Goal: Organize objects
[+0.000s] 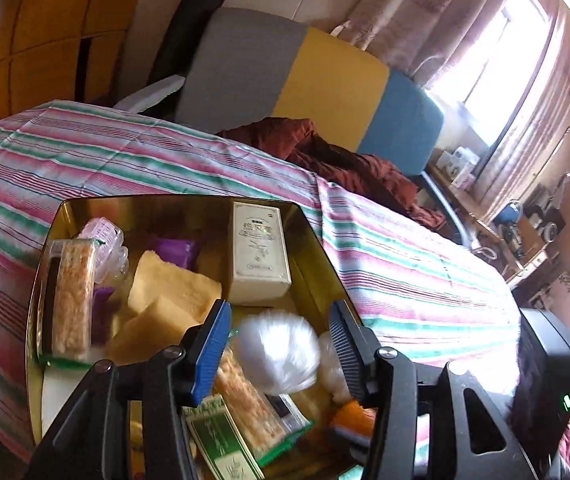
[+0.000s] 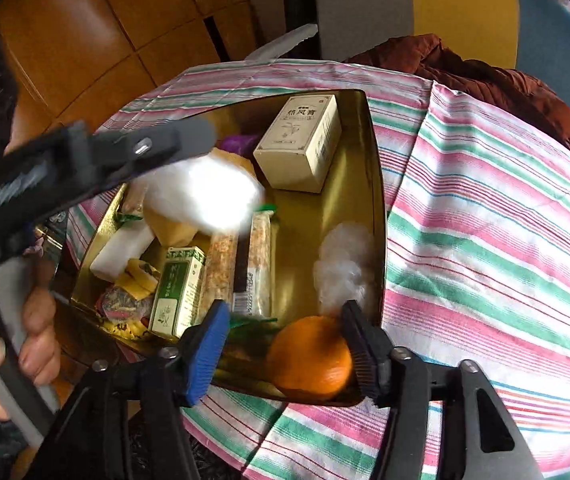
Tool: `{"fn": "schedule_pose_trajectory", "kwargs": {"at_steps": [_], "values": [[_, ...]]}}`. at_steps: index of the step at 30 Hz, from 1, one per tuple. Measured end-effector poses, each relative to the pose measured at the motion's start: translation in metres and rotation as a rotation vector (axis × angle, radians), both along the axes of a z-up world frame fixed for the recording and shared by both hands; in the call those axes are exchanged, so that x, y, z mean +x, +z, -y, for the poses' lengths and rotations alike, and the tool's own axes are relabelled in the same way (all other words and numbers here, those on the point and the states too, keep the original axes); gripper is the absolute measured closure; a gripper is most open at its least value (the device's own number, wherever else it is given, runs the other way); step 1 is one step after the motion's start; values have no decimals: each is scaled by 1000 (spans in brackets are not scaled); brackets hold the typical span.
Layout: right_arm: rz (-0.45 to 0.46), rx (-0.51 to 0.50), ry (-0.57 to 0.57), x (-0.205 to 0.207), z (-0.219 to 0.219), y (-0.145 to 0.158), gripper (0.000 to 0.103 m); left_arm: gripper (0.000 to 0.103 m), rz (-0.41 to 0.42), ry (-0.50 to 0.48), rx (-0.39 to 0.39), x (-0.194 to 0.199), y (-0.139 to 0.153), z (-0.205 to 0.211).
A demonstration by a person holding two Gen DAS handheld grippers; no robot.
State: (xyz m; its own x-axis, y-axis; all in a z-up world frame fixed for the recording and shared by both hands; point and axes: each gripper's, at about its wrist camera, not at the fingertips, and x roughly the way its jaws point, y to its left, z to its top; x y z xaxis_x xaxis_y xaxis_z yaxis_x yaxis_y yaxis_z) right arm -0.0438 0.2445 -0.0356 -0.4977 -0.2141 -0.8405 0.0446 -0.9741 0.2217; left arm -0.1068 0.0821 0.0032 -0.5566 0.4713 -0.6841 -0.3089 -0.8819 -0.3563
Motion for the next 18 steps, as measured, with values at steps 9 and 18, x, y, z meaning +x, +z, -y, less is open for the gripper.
{"fn": "schedule_pose_trajectory", "kwargs": {"at_steps": [9, 18], "values": [[-18, 22, 5, 1, 4, -2, 32, 51, 9, 29, -61, 6, -12, 8], [-56, 29, -18, 5, 8, 6, 23, 50, -61, 91, -168, 38, -5, 24]]}}
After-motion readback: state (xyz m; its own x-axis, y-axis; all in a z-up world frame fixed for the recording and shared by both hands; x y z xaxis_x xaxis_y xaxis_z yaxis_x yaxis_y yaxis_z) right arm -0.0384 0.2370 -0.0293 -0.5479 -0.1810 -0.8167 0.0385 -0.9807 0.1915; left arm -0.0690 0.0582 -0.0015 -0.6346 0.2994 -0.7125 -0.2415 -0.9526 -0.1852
